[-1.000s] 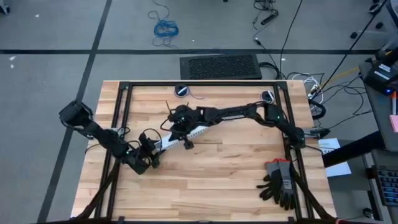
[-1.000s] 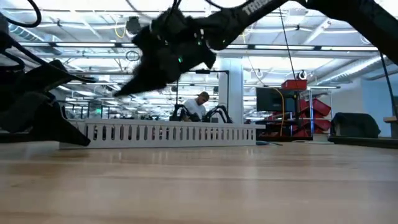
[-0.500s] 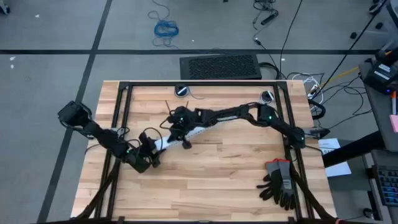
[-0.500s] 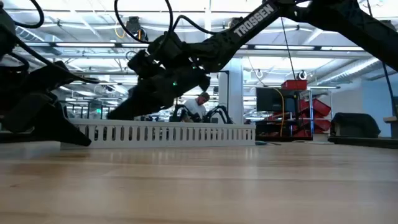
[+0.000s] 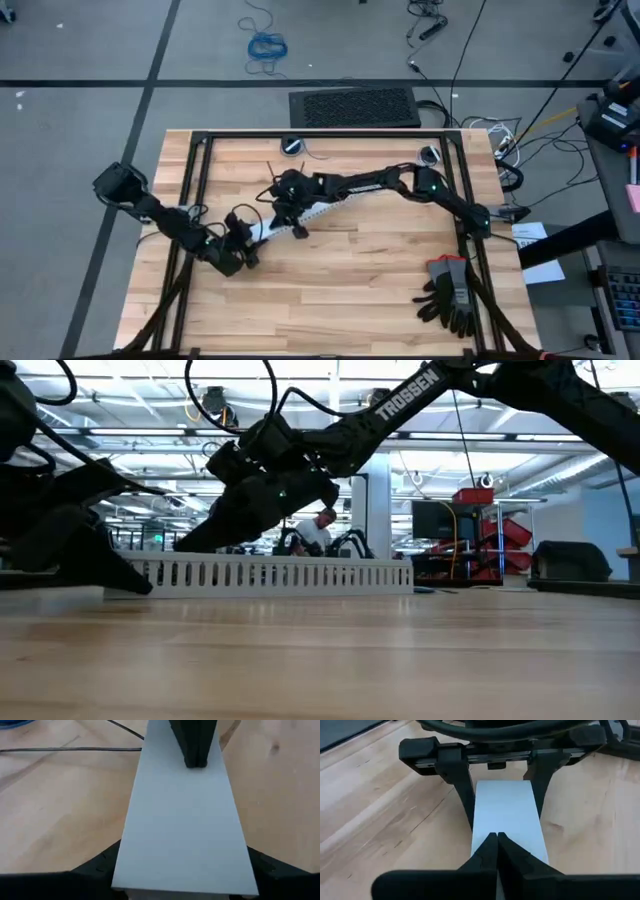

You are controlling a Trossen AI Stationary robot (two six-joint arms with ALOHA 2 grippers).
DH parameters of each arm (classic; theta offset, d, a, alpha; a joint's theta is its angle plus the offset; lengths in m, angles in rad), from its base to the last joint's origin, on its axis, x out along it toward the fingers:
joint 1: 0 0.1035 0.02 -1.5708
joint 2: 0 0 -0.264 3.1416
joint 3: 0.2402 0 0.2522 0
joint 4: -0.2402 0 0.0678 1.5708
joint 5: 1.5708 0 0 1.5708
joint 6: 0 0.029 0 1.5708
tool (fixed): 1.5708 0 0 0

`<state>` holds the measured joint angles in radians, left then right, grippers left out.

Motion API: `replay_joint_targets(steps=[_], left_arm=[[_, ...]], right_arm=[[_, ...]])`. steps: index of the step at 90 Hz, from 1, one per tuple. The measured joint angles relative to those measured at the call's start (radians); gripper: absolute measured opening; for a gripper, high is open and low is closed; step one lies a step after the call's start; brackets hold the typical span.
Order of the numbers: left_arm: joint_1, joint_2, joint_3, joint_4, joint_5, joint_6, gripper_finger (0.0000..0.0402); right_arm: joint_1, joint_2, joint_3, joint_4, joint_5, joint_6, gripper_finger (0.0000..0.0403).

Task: Ziptie cables
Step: Close the white cable duct tray the with white cable cover

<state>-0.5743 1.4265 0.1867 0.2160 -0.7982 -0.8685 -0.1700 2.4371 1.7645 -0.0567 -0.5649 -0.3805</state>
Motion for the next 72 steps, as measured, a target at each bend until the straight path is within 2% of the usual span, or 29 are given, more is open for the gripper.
replay_joint_targets(steps=[33,47,60,72], left_arm=[[0.0,0.0,-0.001,-0.003,0.008,0.016,0.024],[0.0,0.001,-0.001,0.058,-0.009,0.105,0.0242],[0.01,-0.026,0.026,0.068,-0.01,0.213,0.0275],[0.036,-0.063,0.045,0.073,-0.035,0.32,0.0315]], right_arm=[[-0.004,-0.017,-0.001,-0.032,0.009,-0.03,0.0],[-0.002,-0.063,-0.007,-0.048,0.025,-0.032,0.0],[0.004,-0.137,-0.014,-0.116,0.066,-0.059,0.0012],[0.002,-0.232,-0.008,-0.189,0.17,-0.115,0.0039]])
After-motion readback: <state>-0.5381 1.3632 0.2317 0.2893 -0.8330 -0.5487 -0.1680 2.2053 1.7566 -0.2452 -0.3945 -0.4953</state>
